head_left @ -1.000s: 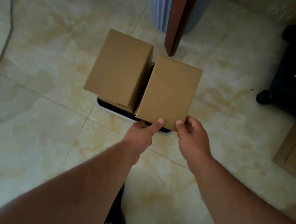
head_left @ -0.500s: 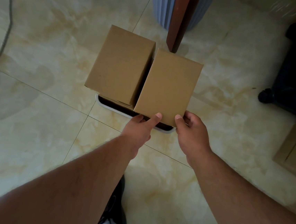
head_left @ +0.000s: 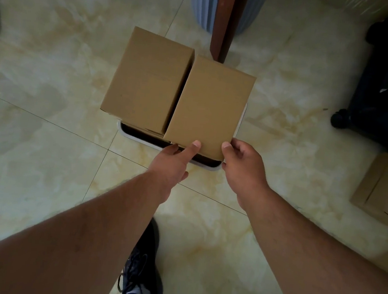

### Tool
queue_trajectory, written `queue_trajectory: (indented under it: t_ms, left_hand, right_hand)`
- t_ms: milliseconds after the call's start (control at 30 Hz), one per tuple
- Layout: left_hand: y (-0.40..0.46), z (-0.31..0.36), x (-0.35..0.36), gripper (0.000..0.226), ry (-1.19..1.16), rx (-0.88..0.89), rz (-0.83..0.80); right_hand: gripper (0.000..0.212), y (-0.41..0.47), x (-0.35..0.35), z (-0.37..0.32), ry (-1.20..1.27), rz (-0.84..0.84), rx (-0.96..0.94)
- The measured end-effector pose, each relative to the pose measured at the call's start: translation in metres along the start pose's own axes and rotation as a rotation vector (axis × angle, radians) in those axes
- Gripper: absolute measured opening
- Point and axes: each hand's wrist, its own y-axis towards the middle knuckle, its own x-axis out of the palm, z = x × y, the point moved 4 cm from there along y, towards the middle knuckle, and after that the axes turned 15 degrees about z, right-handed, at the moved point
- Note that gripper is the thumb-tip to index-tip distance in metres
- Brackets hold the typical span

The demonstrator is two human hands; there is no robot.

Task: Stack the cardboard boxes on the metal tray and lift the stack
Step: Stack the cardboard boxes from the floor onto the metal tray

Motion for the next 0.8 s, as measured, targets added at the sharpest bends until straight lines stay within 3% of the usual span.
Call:
queue_trajectory:
  t_ms: [200,367,500,633,800]
  left_hand:
    - [0.002,-0.005,-0.002,0.087,0.014,0.018,-0.011]
    - [-0.005,-0.024,-0.005,0.109,0.141,0.044,-0.037]
    - [-0.02,-0.039,0.005,0.064,0.248,0.031,-0.086]
    - [-0.039,-0.049,0.032,0.059,0.352,0.035,-0.105]
    - [-0.068,-0.06,0.089,0.033,0.404,0.023,-0.136]
  right_hand:
    - [0.034,-0.009,-0.006,-0.007,-0.017,0.029,-0.003]
    - [0.05,-0.011,-0.023,0.008,-0.011,0.022,0.063]
    - [0.055,-0.01,-0.051,0.032,-0.026,0.016,0.13]
    - [0.056,-0.005,-0.097,0.062,-0.049,0.047,0.163]
    - [0.057,0.002,-0.16,0.102,-0.029,0.131,0.204]
